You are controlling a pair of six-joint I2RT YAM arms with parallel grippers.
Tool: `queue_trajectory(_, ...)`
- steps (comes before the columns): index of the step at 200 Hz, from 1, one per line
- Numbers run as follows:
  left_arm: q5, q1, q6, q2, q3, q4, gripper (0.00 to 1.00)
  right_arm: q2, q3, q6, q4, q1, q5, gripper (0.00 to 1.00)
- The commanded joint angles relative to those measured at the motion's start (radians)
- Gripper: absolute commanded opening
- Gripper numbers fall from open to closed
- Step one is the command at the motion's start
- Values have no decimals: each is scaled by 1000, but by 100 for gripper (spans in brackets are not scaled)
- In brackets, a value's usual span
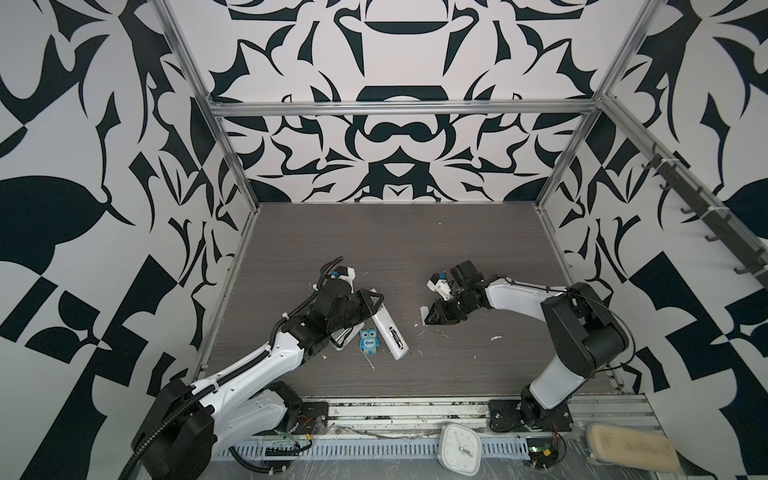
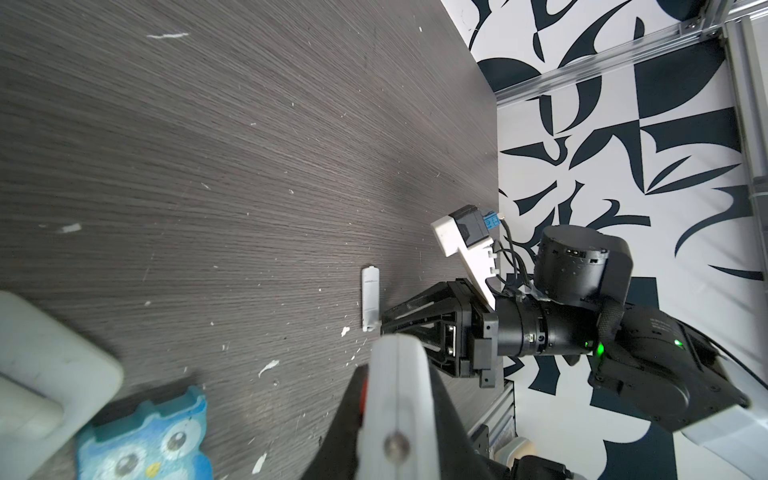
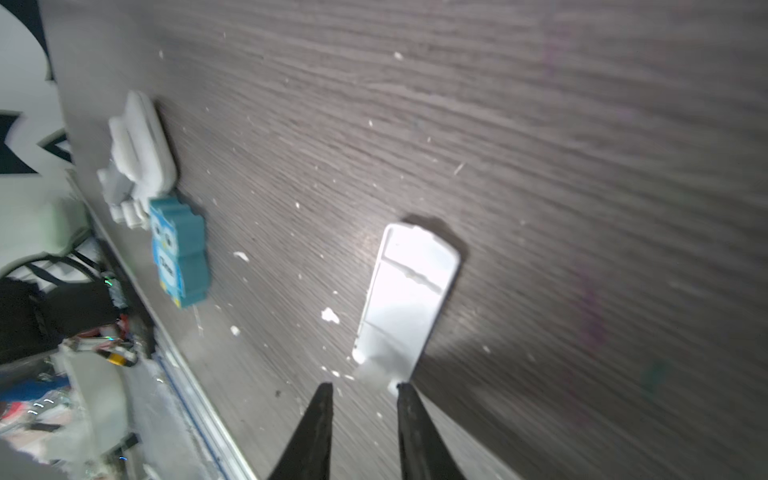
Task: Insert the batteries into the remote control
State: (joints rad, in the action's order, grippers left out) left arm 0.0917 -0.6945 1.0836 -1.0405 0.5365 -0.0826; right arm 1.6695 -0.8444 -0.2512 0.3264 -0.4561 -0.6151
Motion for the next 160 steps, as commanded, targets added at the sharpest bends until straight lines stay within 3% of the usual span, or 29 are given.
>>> queue_trajectory(1, -11, -3, -1, 19, 19, -3, 0, -38, -38, 26, 72, -3, 57, 37)
queue_trajectory(59, -5, -3, -4, 20, 9, -23, 0, -37, -142, 86, 213, -8, 195, 49)
queue_trajectory(107, 11, -3, -11, 99, -52, -45, 0, 42, -233, 77, 281, -85, 283, 49)
queue_trajectory(160, 34, -3, -72, 224, -78, 57, 0, 141, -353, 1, 387, -116, 456, 49)
